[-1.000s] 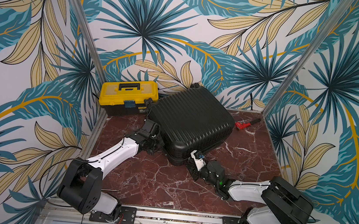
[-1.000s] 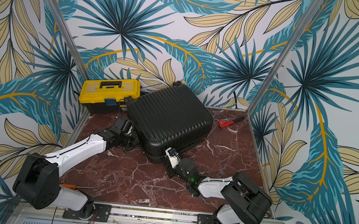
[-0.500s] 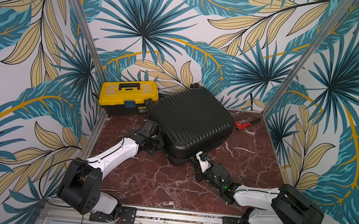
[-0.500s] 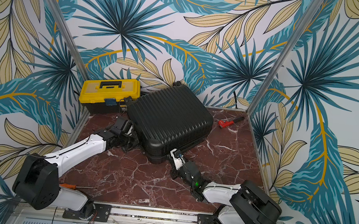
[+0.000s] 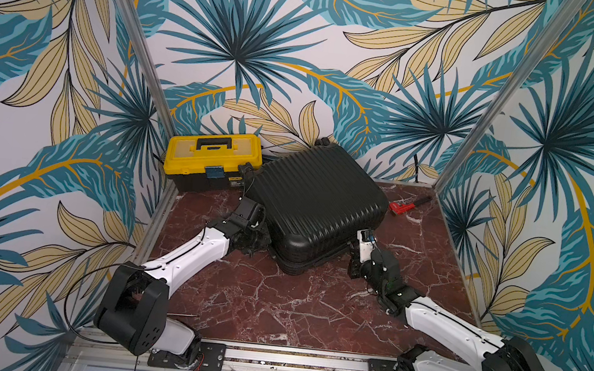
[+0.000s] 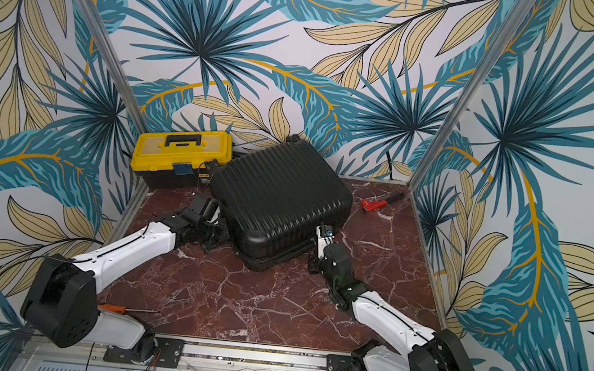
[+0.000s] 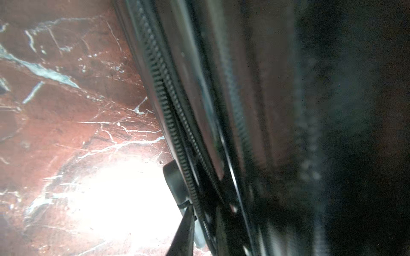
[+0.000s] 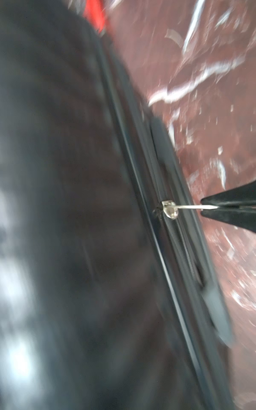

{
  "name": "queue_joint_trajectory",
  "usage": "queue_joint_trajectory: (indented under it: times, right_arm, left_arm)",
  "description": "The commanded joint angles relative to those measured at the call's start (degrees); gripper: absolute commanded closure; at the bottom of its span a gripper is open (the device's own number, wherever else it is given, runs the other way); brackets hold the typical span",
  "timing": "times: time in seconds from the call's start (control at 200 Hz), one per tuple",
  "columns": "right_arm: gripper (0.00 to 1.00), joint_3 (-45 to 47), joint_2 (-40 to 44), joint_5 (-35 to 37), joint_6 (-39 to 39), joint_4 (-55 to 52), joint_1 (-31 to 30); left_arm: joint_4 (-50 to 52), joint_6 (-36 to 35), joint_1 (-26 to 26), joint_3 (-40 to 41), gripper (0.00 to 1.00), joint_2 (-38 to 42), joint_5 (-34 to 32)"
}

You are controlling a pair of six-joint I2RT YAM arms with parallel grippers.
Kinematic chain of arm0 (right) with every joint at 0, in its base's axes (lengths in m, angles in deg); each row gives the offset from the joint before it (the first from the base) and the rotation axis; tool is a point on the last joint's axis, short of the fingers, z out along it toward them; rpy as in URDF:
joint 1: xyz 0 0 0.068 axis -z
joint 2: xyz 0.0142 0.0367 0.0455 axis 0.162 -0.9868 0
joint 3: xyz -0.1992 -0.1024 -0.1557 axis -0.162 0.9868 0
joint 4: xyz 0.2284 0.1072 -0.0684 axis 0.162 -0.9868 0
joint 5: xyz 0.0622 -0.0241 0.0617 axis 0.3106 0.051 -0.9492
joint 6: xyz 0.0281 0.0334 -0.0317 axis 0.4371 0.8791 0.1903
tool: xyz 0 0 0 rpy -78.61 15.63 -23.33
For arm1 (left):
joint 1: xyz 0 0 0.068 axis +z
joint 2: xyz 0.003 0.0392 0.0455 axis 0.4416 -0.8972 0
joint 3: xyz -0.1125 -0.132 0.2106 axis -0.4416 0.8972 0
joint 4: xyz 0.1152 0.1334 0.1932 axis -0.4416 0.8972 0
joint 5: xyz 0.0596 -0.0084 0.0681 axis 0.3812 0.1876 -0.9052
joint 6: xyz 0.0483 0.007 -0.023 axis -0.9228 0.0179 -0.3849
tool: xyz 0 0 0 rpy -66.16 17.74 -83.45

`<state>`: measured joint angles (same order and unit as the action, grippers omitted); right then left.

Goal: Open the suitcase zippers
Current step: Unzip the zipper on the suitcase, then adjust the suitcase at the center of the board.

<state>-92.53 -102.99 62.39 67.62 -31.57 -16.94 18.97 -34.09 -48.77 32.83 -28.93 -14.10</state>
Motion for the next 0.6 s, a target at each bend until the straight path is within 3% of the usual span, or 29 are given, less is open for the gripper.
queue_joint_trajectory:
  times: [0.0, 0.27, 0.421, 0.466, 0.596]
  right_arm:
    - [1.0, -3.39, -2.39, 1.25, 3.83, 1.37, 5.82]
    - [1.0, -13.32, -13.13, -1.21, 9.38, 2.22, 17.37]
    - [1.0, -11.08, -9.72, -3.62, 9.75, 2.64, 17.63]
    - [1.0, -9.03, -7.28, -4.01, 10.49, 2.13, 16.9]
    - [1.0, -2.39, 1.41, -2.43, 9.9, -1.76, 10.85]
  left_arm:
    - [8.19, -2.52, 1.03, 1.43, 0.82, 0.22, -5.62]
    - [8.19, -3.3, 1.01, 1.05, 0.84, -0.21, -5.53]
    - [8.19, -4.64, 1.03, -2.15, 0.81, -2.92, -6.1]
    - [8.19, -5.06, 1.02, -3.8, 0.72, -4.2, -6.4]
    - [10.05, -5.46, 1.03, -11.93, 0.32, -10.09, -7.55]
